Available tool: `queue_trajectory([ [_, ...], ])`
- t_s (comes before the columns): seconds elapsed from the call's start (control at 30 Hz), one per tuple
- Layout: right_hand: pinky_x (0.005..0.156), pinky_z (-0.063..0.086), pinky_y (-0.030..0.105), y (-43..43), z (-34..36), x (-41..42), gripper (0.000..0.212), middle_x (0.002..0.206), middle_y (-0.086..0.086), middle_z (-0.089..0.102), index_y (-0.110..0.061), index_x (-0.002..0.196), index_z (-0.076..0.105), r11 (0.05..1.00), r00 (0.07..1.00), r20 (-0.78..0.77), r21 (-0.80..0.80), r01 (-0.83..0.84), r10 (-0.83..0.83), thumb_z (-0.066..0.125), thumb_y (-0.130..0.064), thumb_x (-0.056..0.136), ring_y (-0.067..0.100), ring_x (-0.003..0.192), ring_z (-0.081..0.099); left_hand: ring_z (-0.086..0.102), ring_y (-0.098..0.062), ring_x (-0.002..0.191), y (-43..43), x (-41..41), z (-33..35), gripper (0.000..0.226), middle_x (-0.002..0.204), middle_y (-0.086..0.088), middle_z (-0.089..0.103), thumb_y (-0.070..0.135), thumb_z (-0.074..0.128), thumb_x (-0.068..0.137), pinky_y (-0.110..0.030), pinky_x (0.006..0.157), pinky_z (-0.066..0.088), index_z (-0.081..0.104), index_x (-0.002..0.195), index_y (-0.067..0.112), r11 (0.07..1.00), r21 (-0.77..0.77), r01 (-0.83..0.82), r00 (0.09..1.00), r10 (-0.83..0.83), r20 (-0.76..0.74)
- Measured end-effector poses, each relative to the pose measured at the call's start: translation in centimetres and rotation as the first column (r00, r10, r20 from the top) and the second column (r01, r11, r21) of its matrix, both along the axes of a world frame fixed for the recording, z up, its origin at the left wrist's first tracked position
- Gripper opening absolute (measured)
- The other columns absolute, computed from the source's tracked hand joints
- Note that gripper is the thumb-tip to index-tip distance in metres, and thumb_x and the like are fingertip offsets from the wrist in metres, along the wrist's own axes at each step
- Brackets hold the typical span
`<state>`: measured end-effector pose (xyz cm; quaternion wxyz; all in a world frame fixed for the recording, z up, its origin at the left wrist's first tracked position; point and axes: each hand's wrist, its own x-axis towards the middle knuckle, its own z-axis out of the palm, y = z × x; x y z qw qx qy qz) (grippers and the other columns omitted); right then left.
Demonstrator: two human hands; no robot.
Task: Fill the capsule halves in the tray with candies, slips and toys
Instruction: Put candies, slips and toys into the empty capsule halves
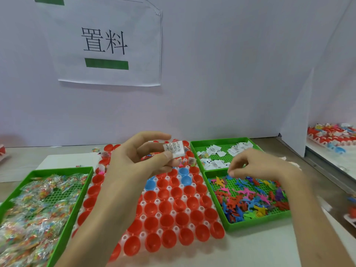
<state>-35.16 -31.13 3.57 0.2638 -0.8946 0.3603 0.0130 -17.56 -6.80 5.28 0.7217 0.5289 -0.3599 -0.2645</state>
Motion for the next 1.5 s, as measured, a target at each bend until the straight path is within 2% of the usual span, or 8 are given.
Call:
queue_trajectory([
  [0.07,0.081,0.058,0.037,-0.7,-1.3,0.2,0.005,0.08,-0.009,0.077,-0.028,0.084,0.077,0.999,0.995,-0.096,0.054,-0.001,0.006,0.076,-0.024,0.088,0.005,0.075,0.071,0.076,-0.027,0.073,0.0,-0.1,0.1,0.027,0.077,-0.003,0.074,-0.001,0.072,0.078,-0.021,0.064,0.059,0.08,0.09,0.022,1.0,0.006,-0.005,1.0,0.004,0.014],
  [0.2,0.072,0.051,0.027,-0.9,-3.0,1.2,0.01,0.069,-0.01,0.074,-0.023,0.077,0.076,0.994,0.988,-0.155,0.113,0.014,0.004,0.08,-0.015,0.081,0.003,0.062,0.064,0.077,-0.026,0.075,0.1,-0.3,0.3,0.031,0.082,-0.008,0.077,-0.005,0.067,0.084,-0.022,0.067,0.06,0.082,0.085,0.023,0.999,0.011,-0.03,0.998,0.03,0.058],
  [0.43,0.07,0.049,0.023,-0.8,-3.9,1.7,0.008,0.065,-0.016,0.071,-0.019,0.08,0.076,0.991,0.993,-0.117,0.128,0.025,-0.009,0.082,-0.013,0.079,0.006,0.072,0.066,0.077,-0.022,0.078,0.0,-0.6,0.4,0.03,0.084,-0.006,0.078,-0.001,0.067,0.087,-0.019,0.069,0.059,0.082,0.089,0.025,0.998,0.025,-0.053,0.996,0.051,0.075],
  [0.7,0.06,0.047,0.016,-0.9,-3.7,1.7,0.014,0.063,-0.012,0.069,-0.019,0.074,0.07,0.991,0.997,-0.058,0.125,-0.051,0.059,0.076,-0.009,0.082,-0.003,0.059,0.061,0.077,-0.02,0.079,0.0,-0.7,0.2,0.023,0.085,-0.005,0.079,0.004,0.068,0.088,-0.018,0.072,0.059,0.082,0.09,0.023,0.996,0.026,-0.083,0.993,0.081,0.088],
  [0.87,0.074,0.056,0.029,0.7,-1.2,1.6,0.014,0.077,0.001,0.074,-0.016,0.077,0.069,0.991,0.968,0.239,0.083,-0.102,0.08,0.077,-0.006,0.081,0.013,0.073,0.071,0.077,-0.018,0.076,0.0,-0.7,0.2,0.025,0.081,-0.004,0.078,0.001,0.069,0.087,-0.018,0.07,0.059,0.081,0.088,0.023,0.992,0.021,-0.122,0.989,0.119,0.092],
  [1.1,0.073,0.054,0.018,7.3,4.8,2.4,0.008,0.086,0.0,0.076,-0.022,0.091,0.076,0.863,0.581,0.793,0.155,-0.48,0.181,0.079,-0.02,0.084,0.011,0.078,0.071,0.077,-0.016,0.072,0.0,-1.0,0.2,0.024,0.076,0.001,0.077,0.002,0.072,0.086,-0.016,0.068,0.057,0.08,0.087,0.024,0.988,-0.03,-0.155,0.974,0.158,0.161],
  [1.2,0.074,0.055,0.019,9.4,5.3,3.5,0.01,0.086,0.001,0.076,-0.021,0.091,0.078,0.874,0.533,0.83,0.129,-0.468,0.163,0.077,-0.023,0.081,0.012,0.079,0.072,0.076,-0.013,0.07,0.0,-1.3,0.3,0.019,0.075,0.003,0.077,0.005,0.074,0.083,-0.015,0.065,0.056,0.08,0.087,0.024,0.985,-0.055,-0.164,0.967,0.172,0.186],
  [1.5,0.074,0.057,0.024,10.8,5.0,4.9,0.01,0.083,0.007,0.075,-0.014,0.091,0.076,0.949,0.586,0.808,0.137,-0.284,0.058,0.08,-0.016,0.082,0.02,0.079,0.073,0.077,-0.017,0.069,0.0,-1.5,0.4,0.014,0.075,-0.002,0.077,0.021,0.076,0.071,-0.016,0.065,0.058,0.081,0.083,0.024,0.979,-0.142,-0.147,0.973,0.169,0.159],
])
